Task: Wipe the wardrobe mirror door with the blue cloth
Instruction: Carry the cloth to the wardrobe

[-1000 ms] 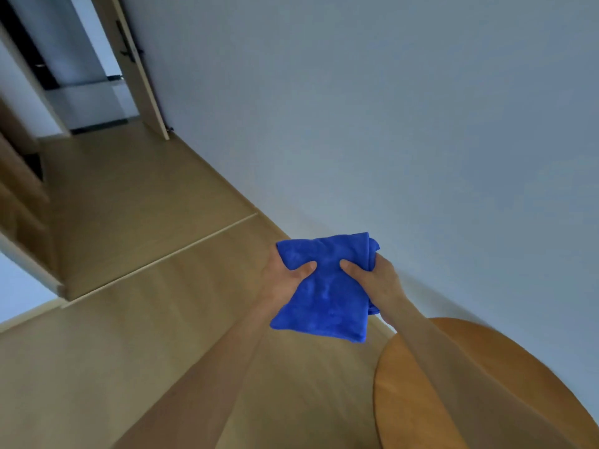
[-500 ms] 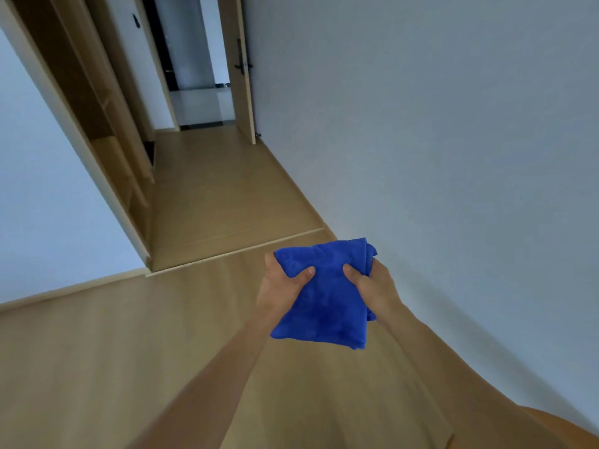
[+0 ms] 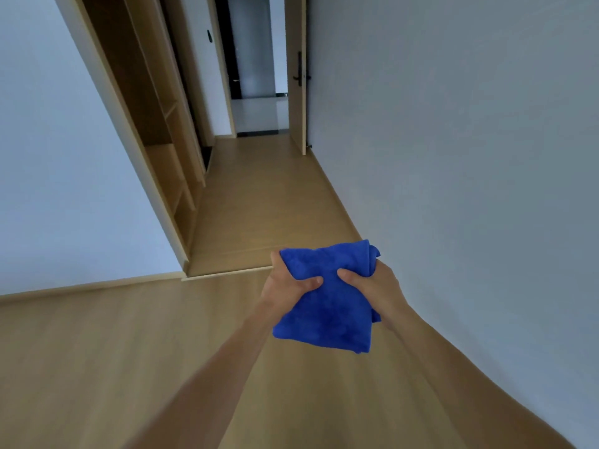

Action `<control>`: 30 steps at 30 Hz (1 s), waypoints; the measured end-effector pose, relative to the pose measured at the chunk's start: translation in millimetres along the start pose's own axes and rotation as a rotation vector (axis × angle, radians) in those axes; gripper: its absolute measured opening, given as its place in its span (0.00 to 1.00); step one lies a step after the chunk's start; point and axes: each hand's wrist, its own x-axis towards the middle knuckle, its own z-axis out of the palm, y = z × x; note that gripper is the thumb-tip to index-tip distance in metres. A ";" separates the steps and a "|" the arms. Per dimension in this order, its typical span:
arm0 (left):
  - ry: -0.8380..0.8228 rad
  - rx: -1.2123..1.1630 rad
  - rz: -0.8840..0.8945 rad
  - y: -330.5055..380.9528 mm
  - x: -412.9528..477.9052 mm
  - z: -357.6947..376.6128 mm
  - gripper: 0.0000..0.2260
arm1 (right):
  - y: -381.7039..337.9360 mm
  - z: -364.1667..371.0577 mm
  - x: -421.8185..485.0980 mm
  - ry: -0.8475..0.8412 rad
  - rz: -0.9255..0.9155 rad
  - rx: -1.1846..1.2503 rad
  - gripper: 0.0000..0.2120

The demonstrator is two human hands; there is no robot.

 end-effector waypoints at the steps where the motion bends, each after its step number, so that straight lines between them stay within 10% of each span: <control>1: 0.023 -0.003 0.004 0.9 9.3 1.8 0.32 | -3.6 -1.1 8.1 -0.009 -0.017 0.032 0.09; 30: 0.230 -0.231 0.046 8.4 287.5 -136.3 0.22 | -134.2 131.7 261.6 -0.183 -0.071 -0.050 0.18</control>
